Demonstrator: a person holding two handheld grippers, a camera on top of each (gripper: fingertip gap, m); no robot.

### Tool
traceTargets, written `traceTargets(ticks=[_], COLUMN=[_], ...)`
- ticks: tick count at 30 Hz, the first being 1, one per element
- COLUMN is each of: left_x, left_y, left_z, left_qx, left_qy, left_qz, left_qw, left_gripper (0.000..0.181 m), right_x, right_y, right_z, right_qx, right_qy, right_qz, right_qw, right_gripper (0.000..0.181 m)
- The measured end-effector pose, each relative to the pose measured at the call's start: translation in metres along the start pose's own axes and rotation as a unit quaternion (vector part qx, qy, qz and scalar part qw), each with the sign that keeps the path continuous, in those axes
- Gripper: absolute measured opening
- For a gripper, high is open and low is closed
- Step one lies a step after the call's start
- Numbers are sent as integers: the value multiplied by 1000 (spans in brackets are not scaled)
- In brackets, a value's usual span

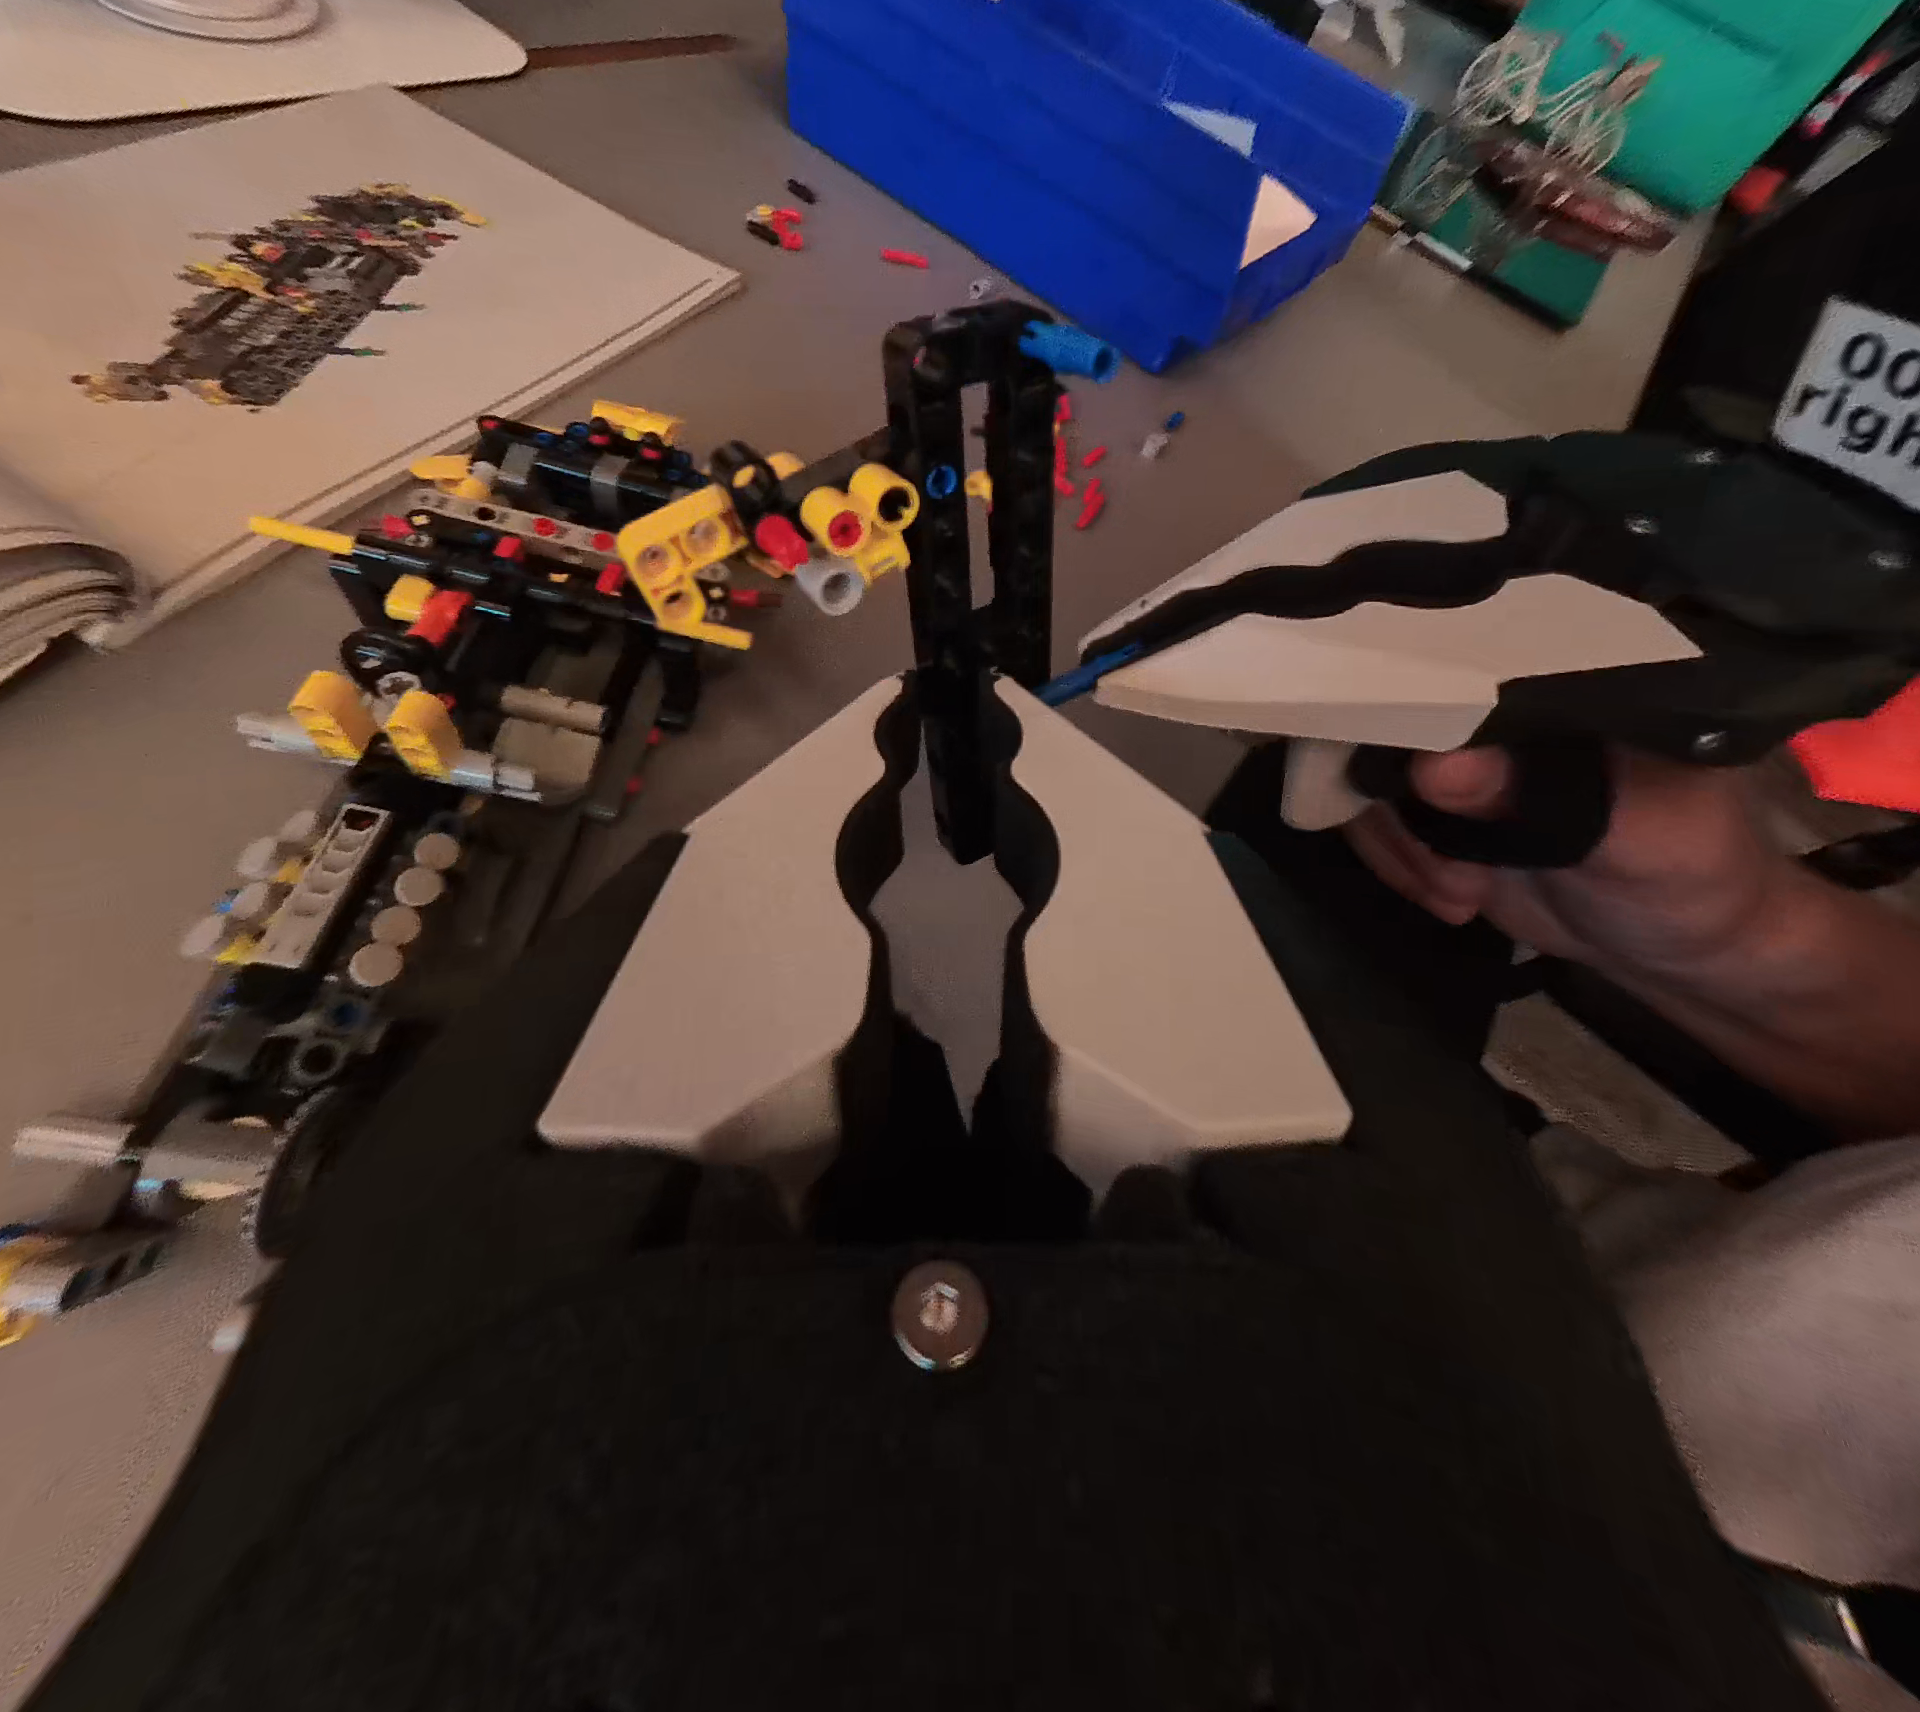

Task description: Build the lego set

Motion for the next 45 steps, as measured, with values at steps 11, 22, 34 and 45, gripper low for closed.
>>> traceTargets(ticks=[11,22,34,45], left_x=[4,10,16,19], left_y=[8,9,4,2], left_z=[13,27,24,20], left_qx=[285,216,242,216], left_qy=[179,169,257,211], left_qz=[-34,-21,-14,-1], left_qw=[941,961,935,953], left_gripper=[11,10,10,10], right_x=[-5,-2,1,5], right_y=[8,12,5,1], right_z=[-7,-13,0,2], right_qx=[-93,-49,47,58], right_qy=[-90,-39,101,128], right_qz=[-52,-24,17,40], right_qw=[990,998,994,989], right_gripper=[3,4,4,4])
Point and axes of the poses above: each gripper's, where its closed fingertips meet, y back along the fingers, x out of its underside, z = x × y across the jaws, the point moved 8 cm from there along y, back along the fingers, and after that the axes turned 2 degrees about y, right-handed, at the moved point
